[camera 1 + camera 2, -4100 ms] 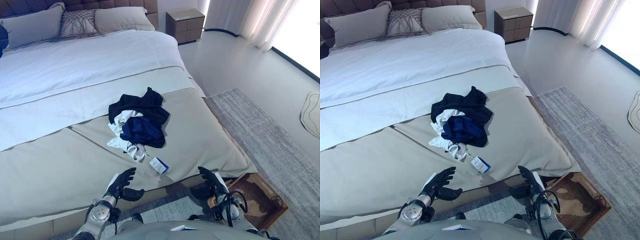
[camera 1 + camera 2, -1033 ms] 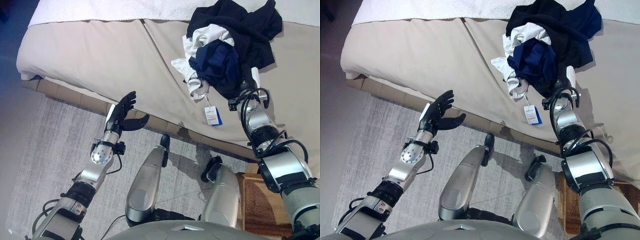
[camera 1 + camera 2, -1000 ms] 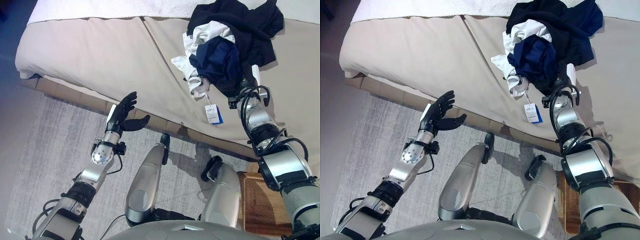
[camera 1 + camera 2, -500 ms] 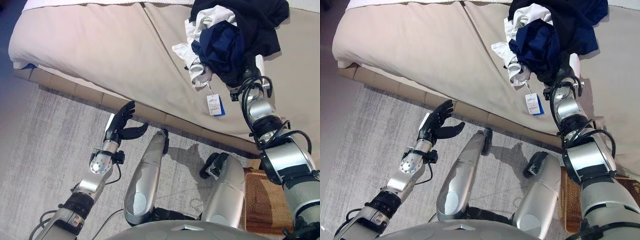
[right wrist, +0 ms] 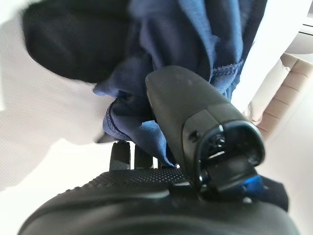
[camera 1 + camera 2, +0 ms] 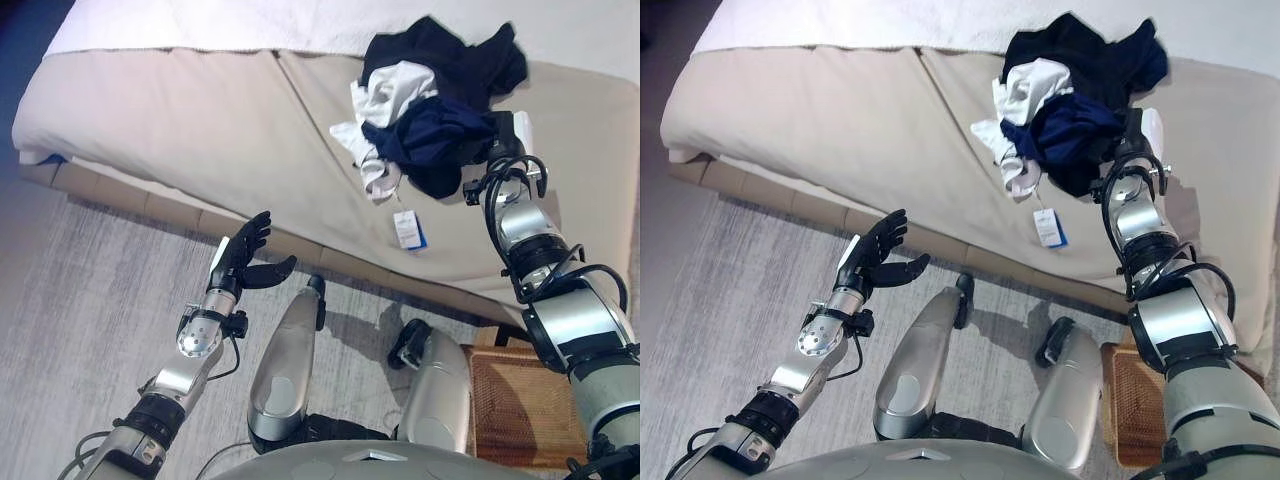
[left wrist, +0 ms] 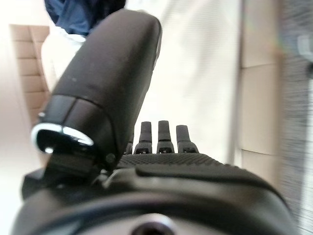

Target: Pick up the clothes from the bed and place them into the basket

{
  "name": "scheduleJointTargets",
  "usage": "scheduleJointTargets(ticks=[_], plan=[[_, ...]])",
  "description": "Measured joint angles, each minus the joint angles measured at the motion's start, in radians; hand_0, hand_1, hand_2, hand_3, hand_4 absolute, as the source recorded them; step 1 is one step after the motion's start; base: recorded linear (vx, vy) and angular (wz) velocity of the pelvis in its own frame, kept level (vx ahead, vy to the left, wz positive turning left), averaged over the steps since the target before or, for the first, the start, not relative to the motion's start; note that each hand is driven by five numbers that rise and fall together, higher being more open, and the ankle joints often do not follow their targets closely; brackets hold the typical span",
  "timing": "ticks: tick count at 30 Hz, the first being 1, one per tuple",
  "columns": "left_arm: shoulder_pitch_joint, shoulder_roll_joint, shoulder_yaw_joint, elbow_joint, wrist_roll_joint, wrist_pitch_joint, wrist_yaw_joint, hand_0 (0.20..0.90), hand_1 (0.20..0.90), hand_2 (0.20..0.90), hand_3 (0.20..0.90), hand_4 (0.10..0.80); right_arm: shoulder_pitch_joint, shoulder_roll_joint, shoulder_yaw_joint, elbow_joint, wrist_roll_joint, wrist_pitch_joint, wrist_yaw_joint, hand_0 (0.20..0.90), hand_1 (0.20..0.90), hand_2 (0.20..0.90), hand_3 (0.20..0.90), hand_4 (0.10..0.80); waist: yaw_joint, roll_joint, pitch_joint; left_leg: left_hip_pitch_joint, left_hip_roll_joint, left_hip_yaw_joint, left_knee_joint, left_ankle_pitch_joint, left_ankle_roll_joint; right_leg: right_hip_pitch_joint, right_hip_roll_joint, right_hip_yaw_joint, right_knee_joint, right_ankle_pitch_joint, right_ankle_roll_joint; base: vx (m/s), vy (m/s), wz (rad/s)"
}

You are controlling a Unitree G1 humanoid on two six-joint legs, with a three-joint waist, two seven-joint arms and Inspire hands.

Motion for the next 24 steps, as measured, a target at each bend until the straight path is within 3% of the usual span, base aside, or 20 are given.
scheduleJointTargets(ticks=[7,12,19,24], plan=[[-0.037,0.007,0.009,-0.003,0.000,0.052,0.001,0.900,0.900,0.900,0.900,0.800,-0.002,-0.065,-0.003,-0.045,0.018,0.002,0.060,0.300,0.300,0.300,0.200,0.100,-0.006,-0.010,-0.008,0.245,0.017,0.028,-0.219,0.044,-0.014,0.231,0.049,-0.029,-0.216,0.068,0.033,0.080,-0.021,-0.11],[-0.037,0.018,0.013,-0.002,0.000,0.088,-0.001,0.900,0.900,0.900,0.900,0.800,-0.001,-0.101,-0.024,-0.058,0.085,0.003,0.084,0.300,0.300,0.300,0.200,0.100,-0.031,-0.058,-0.090,0.348,0.019,0.049,-0.354,0.089,-0.009,0.339,0.076,-0.048,-0.369,0.109,0.041,0.064,-0.014,-0.03],[-0.016,0.018,0.011,0.000,0.001,0.105,-0.012,0.900,0.900,0.900,0.900,0.800,0.000,-0.118,-0.051,-0.065,0.130,0.003,0.099,0.300,0.300,0.300,0.200,0.100,-0.058,-0.073,-0.224,0.411,0.014,0.063,-0.459,0.098,-0.009,0.442,0.107,-0.056,-0.573,0.182,0.064,-0.010,-0.004,-0.03],[-0.007,0.020,0.011,0.003,0.001,0.129,-0.018,0.900,0.900,0.900,0.900,0.800,0.000,-0.129,-0.051,-0.065,0.161,0.000,0.098,0.300,0.300,0.300,0.200,0.100,-0.068,-0.078,-0.257,0.449,0.016,0.074,-0.495,0.100,-0.007,0.487,0.117,-0.057,-0.636,0.220,0.061,-0.040,-0.017,-0.03]])
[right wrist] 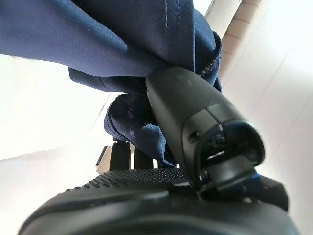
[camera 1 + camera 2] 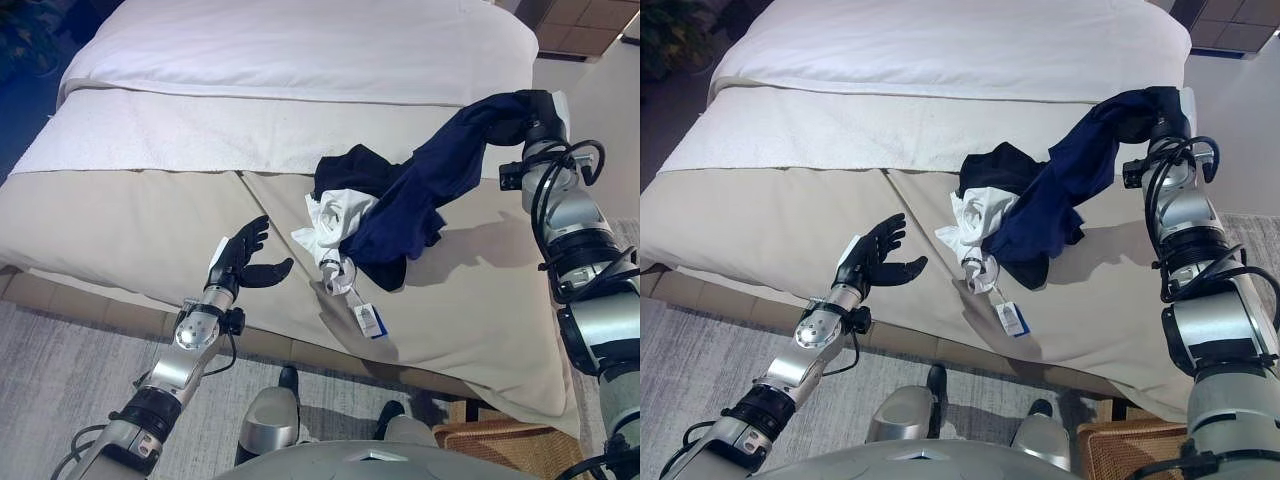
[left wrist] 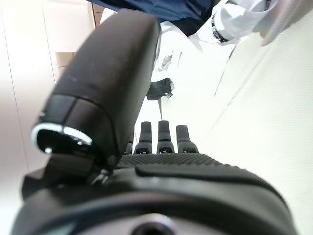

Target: Pick up the clothes from the bed and place them into the basket

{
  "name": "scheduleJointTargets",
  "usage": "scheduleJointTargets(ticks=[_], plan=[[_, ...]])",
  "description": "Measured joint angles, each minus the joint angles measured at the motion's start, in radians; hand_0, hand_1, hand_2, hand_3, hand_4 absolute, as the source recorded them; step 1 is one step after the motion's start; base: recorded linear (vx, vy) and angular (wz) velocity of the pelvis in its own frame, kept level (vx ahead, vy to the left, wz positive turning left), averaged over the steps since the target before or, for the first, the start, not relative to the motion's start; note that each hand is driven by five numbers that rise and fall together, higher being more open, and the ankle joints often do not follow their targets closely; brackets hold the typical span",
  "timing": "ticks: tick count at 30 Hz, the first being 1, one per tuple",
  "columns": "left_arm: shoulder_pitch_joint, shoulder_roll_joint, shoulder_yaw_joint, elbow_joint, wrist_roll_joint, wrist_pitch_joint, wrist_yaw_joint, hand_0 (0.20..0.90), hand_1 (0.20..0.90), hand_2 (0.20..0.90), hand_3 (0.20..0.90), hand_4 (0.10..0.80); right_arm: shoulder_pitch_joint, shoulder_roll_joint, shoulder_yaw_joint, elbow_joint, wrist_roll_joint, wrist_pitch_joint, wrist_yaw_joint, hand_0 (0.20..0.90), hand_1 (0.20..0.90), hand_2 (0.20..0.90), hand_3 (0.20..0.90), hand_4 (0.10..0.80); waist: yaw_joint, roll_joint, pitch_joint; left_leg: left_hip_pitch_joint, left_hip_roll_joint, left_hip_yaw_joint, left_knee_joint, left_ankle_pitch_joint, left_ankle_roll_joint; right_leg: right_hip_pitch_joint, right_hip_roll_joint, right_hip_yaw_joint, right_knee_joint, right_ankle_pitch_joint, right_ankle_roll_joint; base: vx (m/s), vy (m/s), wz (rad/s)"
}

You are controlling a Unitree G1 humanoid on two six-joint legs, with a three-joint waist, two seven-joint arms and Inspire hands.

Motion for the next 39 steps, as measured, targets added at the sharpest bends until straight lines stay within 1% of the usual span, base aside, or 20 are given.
scheduleJointTargets(ticks=[6,8,9,10,11,14,16,18,19,20,21,24,25,26,27,28,31,33,35,39], plan=[[0.016,0.006,-0.001,0.011,0.002,0.018,-0.002,0.900,0.900,0.900,0.900,0.800,0.000,-0.053,-0.001,-0.025,0.002,-0.003,-0.004,0.300,0.300,0.300,0.200,0.100,-0.019,-0.004,-0.011,0.042,0.002,0.018,-0.061,0.012,0.018,0.002,0.003,0.016,-0.014,0.025,0.011,-0.036,-0.017,-0.08],[0.015,0.005,-0.001,0.038,0.003,0.018,-0.001,0.900,0.900,0.900,0.900,0.800,0.000,-0.077,-0.006,-0.039,0.010,-0.007,-0.005,0.300,0.300,0.300,0.200,0.100,-0.036,0.001,-0.011,0.060,0.009,0.027,-0.101,0.049,0.072,-0.076,-0.006,0.042,0.105,0.018,0.014,-0.031,0.012,-0.25],[0.015,0.011,0.000,0.055,0.003,0.018,0.000,0.900,0.900,0.900,0.900,0.800,0.003,-0.078,-0.020,-0.047,0.024,-0.012,-0.005,0.300,0.300,0.300,0.200,0.100,-0.052,0.006,-0.017,0.063,0.028,0.036,-0.115,0.051,0.074,-0.109,0.022,0.054,0.059,-0.027,0.027,-0.018,0.022,-0.27],[0.012,0.017,0.000,0.064,0.003,0.018,0.000,0.900,0.900,0.900,0.900,0.800,0.005,-0.078,-0.030,-0.051,0.028,-0.012,-0.005,0.300,0.300,0.300,0.200,0.100,-0.057,-0.001,-0.020,0.062,0.027,0.043,-0.118,0.051,0.074,-0.099,0.038,0.067,-0.021,0.000,0.019,-0.020,0.037,-0.17],[0.008,0.032,0.001,0.091,0.004,0.018,0.000,0.900,0.900,0.900,0.900,0.800,0.009,-0.078,-0.060,-0.051,0.040,-0.012,-0.006,0.300,0.300,0.300,0.200,0.100,-0.074,-0.045,-0.038,0.077,-0.005,0.050,-0.142,0.050,0.072,-0.084,0.048,0.086,-0.177,0.168,-0.004,-0.015,0.060,-0.10],[0.022,0.002,0.002,0.114,0.004,0.017,0.007,0.900,0.900,0.900,0.900,0.800,0.025,-0.115,-0.085,-0.071,0.045,-0.019,-0.022,0.300,0.300,0.300,0.200,0.100,-0.095,-0.028,-0.048,0.101,0.003,0.061,-0.155,0.060,0.041,-0.064,0.065,0.107,-0.186,0.187,-0.009,0.034,0.100,-0.22],[0.033,-0.011,0.016,0.119,0.002,0.015,0.022,0.900,0.900,0.900,0.900,0.800,0.033,-0.152,-0.093,-0.076,0.059,-0.020,-0.022,0.300,0.300,0.300,0.200,0.100,-0.090,-0.035,-0.046,0.090,0.001,0.047,-0.091,0.044,0.026,-0.068,0.067,0.169,-0.186,0.193,-0.020,0.055,0.108,-0.53],[0.057,-0.014,0.024,0.116,0.000,0.014,0.038,0.900,0.900,0.900,0.900,0.800,0.048,-0.151,-0.102,-0.094,0.059,-0.021,-0.023,0.300,0.300,0.300,0.200,0.100,-0.081,-0.048,-0.049,0.063,-0.044,-0.050,-0.043,-0.043,0.043,-0.079,0.050,0.236,-0.185,0.204,-0.037,-0.014,0.071,-0.83],[0.063,-0.016,0.033,0.110,-0.001,0.014,0.042,0.900,0.900,0.900,0.900,0.800,0.062,-0.156,-0.120,-0.125,0.059,-0.021,-0.023,0.300,0.300,0.300,0.200,0.100,-0.073,-0.036,-0.053,0.072,-0.073,-0.084,-0.126,-0.038,0.048,-0.095,0.060,0.261,-0.185,0.204,-0.036,-0.052,0.010,-1.15],[0.056,-0.011,0.052,0.109,-0.001,0.014,0.044,0.900,0.900,0.900,0.900,0.800,0.111,-0.156,-0.160,-0.178,0.055,-0.023,-0.032,0.300,0.300,0.300,0.200,0.100,-0.070,-0.017,-0.048,0.082,-0.067,-0.073,-0.170,0.005,0.052,-0.105,0.090,0.280,-0.186,0.204,-0.034,-0.068,-0.024,-1.06],[0.057,-0.008,0.077,0.113,-0.002,0.016,0.055,0.900,0.900,0.900,0.900,0.800,0.146,-0.152,-0.155,-0.194,0.055,-0.016,-0.040,0.300,0.300,0.300,0.200,0.100,-0.077,-0.035,-0.048,0.086,-0.068,-0.063,-0.170,0.026,0.031,-0.106,0.087,0.282,-0.186,0.214,-0.019,-0.143,-0.024,-0.65],[0.050,-0.003,0.107,0.113,-0.009,0.015,0.082,0.900,0.900,0.900,0.900,0.800,0.168,-0.151,-0.157,-0.190,0.056,0.000,-0.062,0.300,0.300,0.300,0.200,0.100,-0.104,-0.056,-0.054,0.089,-0.074,-0.005,-0.168,0.016,0.039,-0.134,0.091,0.277,-0.186,0.282,0.023,-0.232,-0.007,-0.57],[0.039,0.010,0.108,0.110,-0.018,0.015,0.102,0.900,0.900,0.900,0.900,0.800,0.164,-0.149,-0.157,-0.185,0.056,-0.001,-0.066,0.300,0.300,0.300,0.200,0.100,-0.098,-0.055,-0.055,0.070,-0.057,0.050,-0.158,0.010,0.061,-0.176,0.107,0.251,-0.186,0.346,0.059,-0.227,-0.026,-1.07],[0.032,0.015,0.115,0.110,-0.020,0.015,0.115,0.900,0.900,0.900,0.900,0.800,0.166,-0.149,-0.157,-0.175,0.057,-0.001,-0.066,0.300,0.300,0.300,0.200,0.100,-0.094,-0.053,-0.055,0.067,-0.043,0.069,-0.165,0.012,0.069,-0.187,0.102,0.193,-0.185,0.343,0.064,-0.164,-0.036,-0.80],[0.029,0.012,0.122,0.110,-0.021,0.015,0.121,0.900,0.900,0.900,0.900,0.800,0.167,-0.149,-0.157,-0.165,0.057,-0.001,-0.066,0.300,0.300,0.300,0.200,0.100,-0.096,-0.050,-0.054,0.069,-0.038,0.078,-0.169,0.017,0.075,-0.192,0.100,0.147,-0.157,0.304,0.051,-0.116,-0.070,-0.49],[0.028,0.008,0.128,0.109,-0.033,0.015,0.137,0.900,0.900,0.900,0.900,0.800,0.167,-0.150,-0.157,-0.139,0.057,0.000,-0.072,0.300,0.300,0.300,0.200,0.100,-0.095,-0.042,-0.055,0.072,-0.021,0.099,-0.169,0.020,0.076,-0.193,0.085,0.073,-0.056,0.218,0.012,-0.164,-0.128,-0.50],[0.030,0.012,0.143,0.110,-0.041,0.015,0.173,0.900,0.900,0.900,0.900,0.800,0.165,-0.152,-0.157,-0.128,0.060,-0.006,-0.080,0.300,0.300,0.300,0.200,0.100,-0.056,-0.033,-0.057,0.071,0.013,0.180,-0.160,0.022,0.073,-0.163,0.014,-0.031,0.063,0.123,0.044,-0.091,-0.178,-0.86],[0.030,0.013,0.153,0.113,-0.042,0.019,0.188,0.900,0.900,0.900,0.900,0.800,0.165,-0.156,-0.162,-0.126,0.061,-0.023,-0.081,0.300,0.300,0.300,0.200,0.100,-0.057,-0.047,-0.060,0.070,-0.001,0.191,-0.161,0.030,0.061,-0.055,0.003,-0.003,-0.100,0.181,0.043,-0.016,-0.167,-0.46],[0.032,-0.004,0.153,0.113,-0.041,0.020,0.187,0.900,0.900,0.900,0.900,0.800,0.165,-0.166,-0.162,-0.121,0.062,-0.023,-0.081,0.300,0.300,0.300,0.200,0.100,-0.064,-0.046,-0.062,0.072,-0.005,0.191,-0.163,0.044,0.041,-0.014,0.013,0.011,-0.186,0.182,0.042,-0.007,-0.115,-0.12],[0.039,-0.032,0.149,0.113,-0.040,0.026,0.177,0.900,0.900,0.900,0.900,0.800,0.186,-0.175,-0.165,-0.086,0.087,-0.014,-0.082,0.300,0.300,0.300,0.200,0.100,-0.097,-0.035,-0.064,0.078,0.043,0.183,-0.148,0.057,0.029,-0.003,0.065,0.016,-0.186,0.182,0.041,-0.017,-0.060,-0.10]])
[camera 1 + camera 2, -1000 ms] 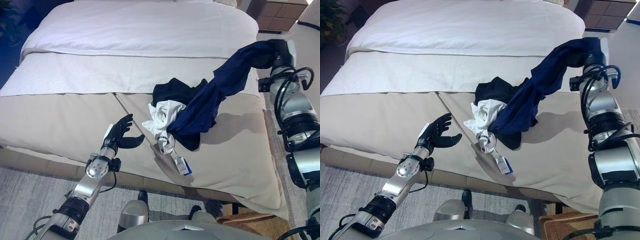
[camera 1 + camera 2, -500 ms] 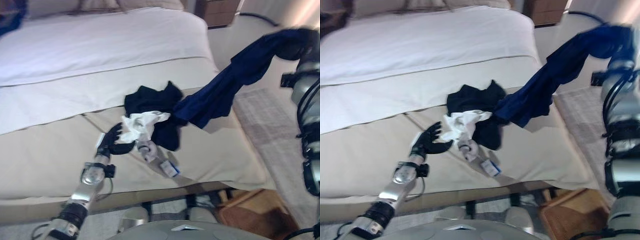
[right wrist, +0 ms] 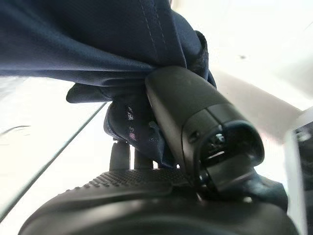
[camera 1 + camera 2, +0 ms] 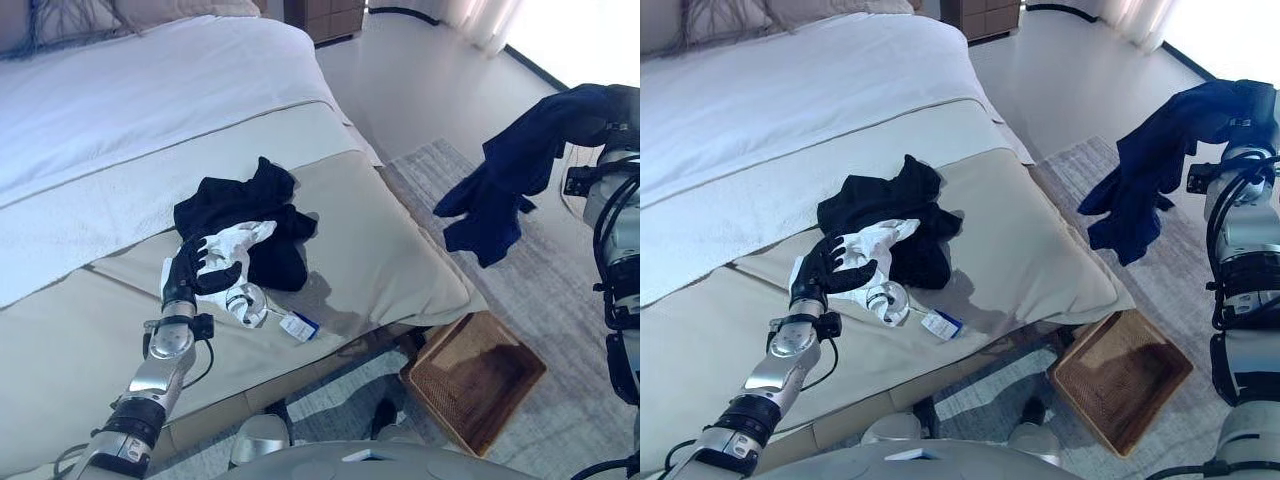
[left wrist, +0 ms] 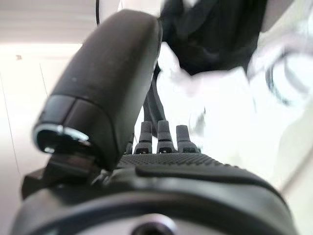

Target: Pick up the clothes from the bed and place them into the basket

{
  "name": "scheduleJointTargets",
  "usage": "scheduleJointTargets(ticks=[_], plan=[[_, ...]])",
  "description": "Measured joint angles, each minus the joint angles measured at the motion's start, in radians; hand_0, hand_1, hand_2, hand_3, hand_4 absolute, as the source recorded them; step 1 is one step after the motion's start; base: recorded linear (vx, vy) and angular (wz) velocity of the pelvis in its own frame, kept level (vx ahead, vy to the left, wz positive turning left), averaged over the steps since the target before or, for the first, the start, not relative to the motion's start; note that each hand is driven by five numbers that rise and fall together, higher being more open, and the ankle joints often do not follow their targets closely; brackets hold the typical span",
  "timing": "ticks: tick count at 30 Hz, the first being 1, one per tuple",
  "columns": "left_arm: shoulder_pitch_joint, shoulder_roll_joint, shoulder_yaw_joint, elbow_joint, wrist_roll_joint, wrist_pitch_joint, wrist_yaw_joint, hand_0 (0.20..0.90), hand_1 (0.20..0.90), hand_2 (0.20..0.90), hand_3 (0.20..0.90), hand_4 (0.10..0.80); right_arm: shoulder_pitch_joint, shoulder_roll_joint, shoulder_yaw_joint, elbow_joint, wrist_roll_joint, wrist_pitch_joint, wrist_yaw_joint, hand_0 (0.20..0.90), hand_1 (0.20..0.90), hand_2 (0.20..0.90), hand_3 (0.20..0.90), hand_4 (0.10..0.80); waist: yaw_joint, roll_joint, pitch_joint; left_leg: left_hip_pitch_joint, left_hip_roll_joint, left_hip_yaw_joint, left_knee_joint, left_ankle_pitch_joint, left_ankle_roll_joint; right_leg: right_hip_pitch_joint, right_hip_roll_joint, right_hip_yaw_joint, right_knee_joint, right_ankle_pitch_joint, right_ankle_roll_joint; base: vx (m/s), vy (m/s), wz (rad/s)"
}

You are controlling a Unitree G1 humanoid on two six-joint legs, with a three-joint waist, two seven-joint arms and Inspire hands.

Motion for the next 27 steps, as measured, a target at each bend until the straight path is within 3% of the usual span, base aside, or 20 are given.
scheduleJointTargets(ticks=[5,14,27], plan=[[-0.001,-0.025,-0.001,0.002,0.000,0.003,-0.016,0.900,0.900,0.900,0.900,0.800,0.009,-0.025,-0.108,-0.001,0.000,0.000,-0.030,0.300,0.300,0.300,0.200,0.100,-0.052,0.004,-0.002,0.008,0.007,0.002,-0.016,0.007,-0.011,-0.010,0.011,0.024,0.000,-0.001,-0.001,-0.025,-0.046,-0.11],[0.002,-0.023,0.000,0.005,0.001,0.003,-0.044,0.900,0.900,0.900,0.900,0.800,0.140,-0.038,-0.151,-0.004,0.000,0.007,-0.051,0.300,0.300,0.300,0.200,0.100,-0.064,0.011,-0.006,-0.002,-0.004,0.019,-0.022,0.016,-0.026,-0.037,0.002,0.061,-0.001,-0.011,-0.010,-0.032,-0.056,-0.07],[0.019,0.006,-0.055,-0.002,0.053,0.011,-0.164,0.900,0.900,0.900,0.900,0.800,0.294,-0.005,-0.187,-0.007,-0.001,0.053,-0.051,0.300,0.300,0.300,0.200,0.100,-0.156,0.095,-0.058,-0.021,-0.004,0.064,-0.025,0.016,-0.031,-0.086,0.005,0.119,-0.002,-0.011,-0.010,-0.010,-0.039,-0.11]])
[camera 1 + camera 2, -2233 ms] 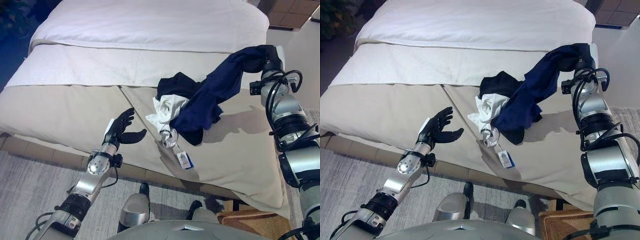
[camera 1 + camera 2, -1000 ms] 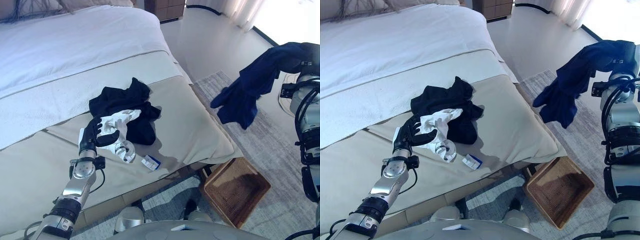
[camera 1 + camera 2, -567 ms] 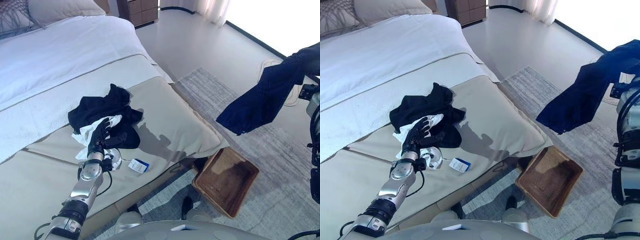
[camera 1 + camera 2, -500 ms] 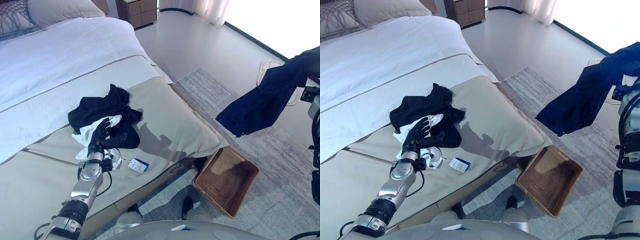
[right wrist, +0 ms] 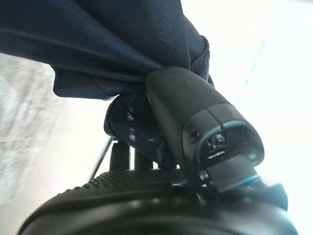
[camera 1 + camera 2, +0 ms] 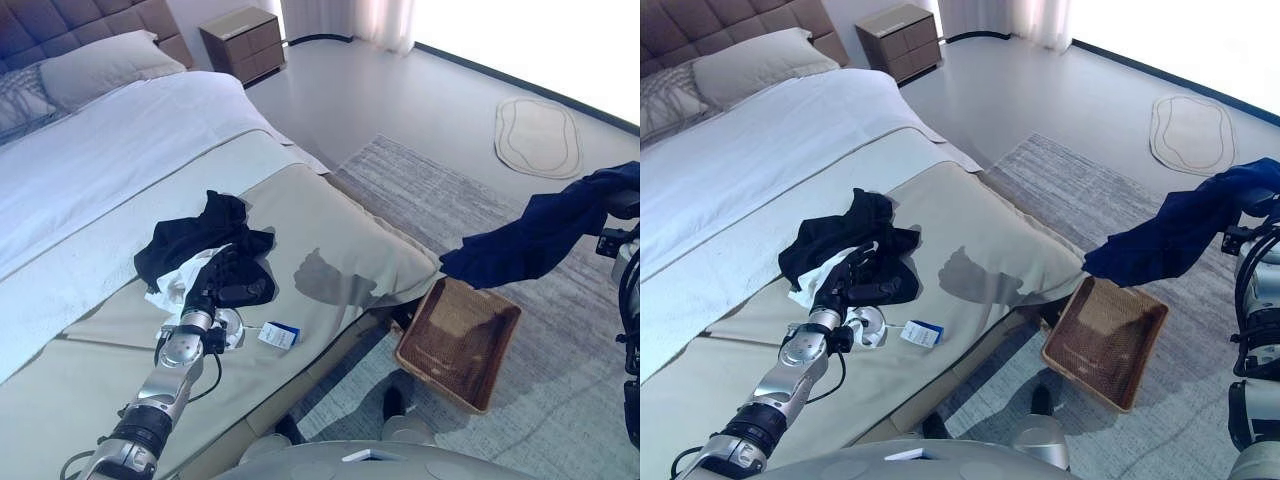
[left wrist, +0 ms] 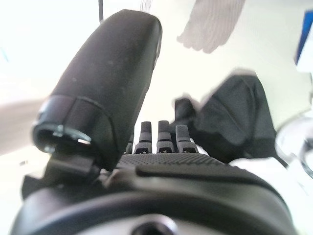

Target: Pick up the clothes from the bed and place them into the basket

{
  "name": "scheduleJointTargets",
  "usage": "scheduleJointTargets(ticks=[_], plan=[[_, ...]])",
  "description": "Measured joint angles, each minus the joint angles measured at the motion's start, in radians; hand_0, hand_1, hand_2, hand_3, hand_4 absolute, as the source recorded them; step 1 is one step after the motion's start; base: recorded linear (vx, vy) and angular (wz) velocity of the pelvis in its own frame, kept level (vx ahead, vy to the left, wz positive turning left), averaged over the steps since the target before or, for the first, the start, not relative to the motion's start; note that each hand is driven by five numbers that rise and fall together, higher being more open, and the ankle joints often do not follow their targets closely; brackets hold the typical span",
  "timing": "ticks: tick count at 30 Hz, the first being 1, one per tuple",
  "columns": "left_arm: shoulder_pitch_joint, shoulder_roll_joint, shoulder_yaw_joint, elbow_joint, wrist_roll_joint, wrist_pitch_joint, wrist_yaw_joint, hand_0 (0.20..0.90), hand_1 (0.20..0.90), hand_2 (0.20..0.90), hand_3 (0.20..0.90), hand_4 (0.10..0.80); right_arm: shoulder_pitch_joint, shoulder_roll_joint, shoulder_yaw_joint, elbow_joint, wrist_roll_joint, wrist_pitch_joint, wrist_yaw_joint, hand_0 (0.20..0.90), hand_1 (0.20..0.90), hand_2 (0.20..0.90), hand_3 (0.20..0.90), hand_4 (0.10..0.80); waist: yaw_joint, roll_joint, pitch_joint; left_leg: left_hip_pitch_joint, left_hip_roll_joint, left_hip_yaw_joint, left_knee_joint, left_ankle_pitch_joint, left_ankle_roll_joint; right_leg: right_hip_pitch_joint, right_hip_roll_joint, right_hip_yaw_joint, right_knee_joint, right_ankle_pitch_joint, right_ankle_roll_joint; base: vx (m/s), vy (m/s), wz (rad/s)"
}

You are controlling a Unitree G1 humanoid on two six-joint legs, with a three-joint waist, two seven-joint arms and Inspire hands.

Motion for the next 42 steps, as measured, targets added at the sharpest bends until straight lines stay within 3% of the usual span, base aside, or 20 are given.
scheduleJointTargets(ticks=[10,21,28,29,30,31,42], plan=[[-0.027,0.000,-0.032,-0.002,0.011,0.046,-0.025,0.900,0.900,0.900,0.900,0.800,0.084,0.077,-0.002,-0.004,-0.037,0.014,0.062,0.300,0.300,0.300,0.200,0.100,-0.031,0.022,-0.006,-0.004,0.005,0.043,0.002,0.000,0.000,-0.031,0.006,0.038,-0.003,0.000,0.000,0.005,-0.049,-0.13],[-0.045,-0.026,-0.064,-0.035,0.018,0.049,-0.028,0.900,0.900,0.900,0.900,0.800,0.094,0.077,-0.002,-0.017,-0.089,0.020,0.126,0.300,0.300,0.300,0.200,0.100,-0.040,0.129,0.034,-0.046,0.013,0.068,0.002,0.000,-0.001,-0.089,0.015,0.061,-0.003,0.003,-0.003,-0.036,-0.028,-0.07],[-0.066,-0.040,-0.065,-0.039,0.019,0.049,-0.028,0.900,0.900,0.900,0.900,0.800,0.121,0.077,0.000,-0.017,-0.090,0.041,0.139,0.300,0.300,0.300,0.200,0.100,-0.042,0.139,0.086,-0.054,0.012,0.071,0.002,0.001,-0.002,-0.099,0.015,0.062,0.002,0.003,-0.003,-0.029,-0.026,-0.02],[-0.069,-0.040,-0.065,-0.039,0.019,0.049,-0.028,0.900,0.900,0.900,0.900,0.800,0.122,0.078,0.000,-0.015,-0.090,0.045,0.139,0.345,0.345,0.345,0.252,0.152,-0.043,0.138,0.090,-0.055,0.012,0.071,0.003,0.001,-0.002,-0.100,0.014,0.062,0.002,0.003,-0.003,0.000,0.000,0.00],[-0.070,-0.040,-0.065,-0.039,0.019,0.049,-0.028,0.900,0.900,0.900,0.900,0.800,0.122,0.078,0.000,-0.009,-0.089,0.048,0.138,0.702,0.702,0.702,0.669,0.569,-0.044,0.138,0.090,-0.056,0.012,0.070,0.003,0.001,-0.002,-0.100,0.014,0.060,0.002,0.003,-0.003,0.000,0.000,0.00],[-0.070,-0.039,-0.065,-0.039,0.019,0.049,-0.028,0.900,0.900,0.900,0.900,0.800,0.122,0.078,0.000,-0.005,-0.089,0.048,0.136,0.900,0.900,0.900,0.900,0.800,-0.044,0.138,0.090,-0.056,0.012,0.070,0.003,0.001,-0.002,-0.100,0.014,0.060,0.002,0.003,-0.003,0.000,0.000,0.00],[-0.077,-0.038,-0.065,-0.040,0.019,0.049,-0.031,0.900,0.900,0.900,0.900,0.800,0.122,0.084,0.000,0.043,-0.088,0.048,0.109,0.900,0.900,0.900,0.900,0.800,-0.035,0.132,0.094,-0.049,0.013,0.057,0.003,0.002,-0.003,-0.084,0.013,0.041,0.001,0.003,-0.002,0.010,0.002,0.03]])
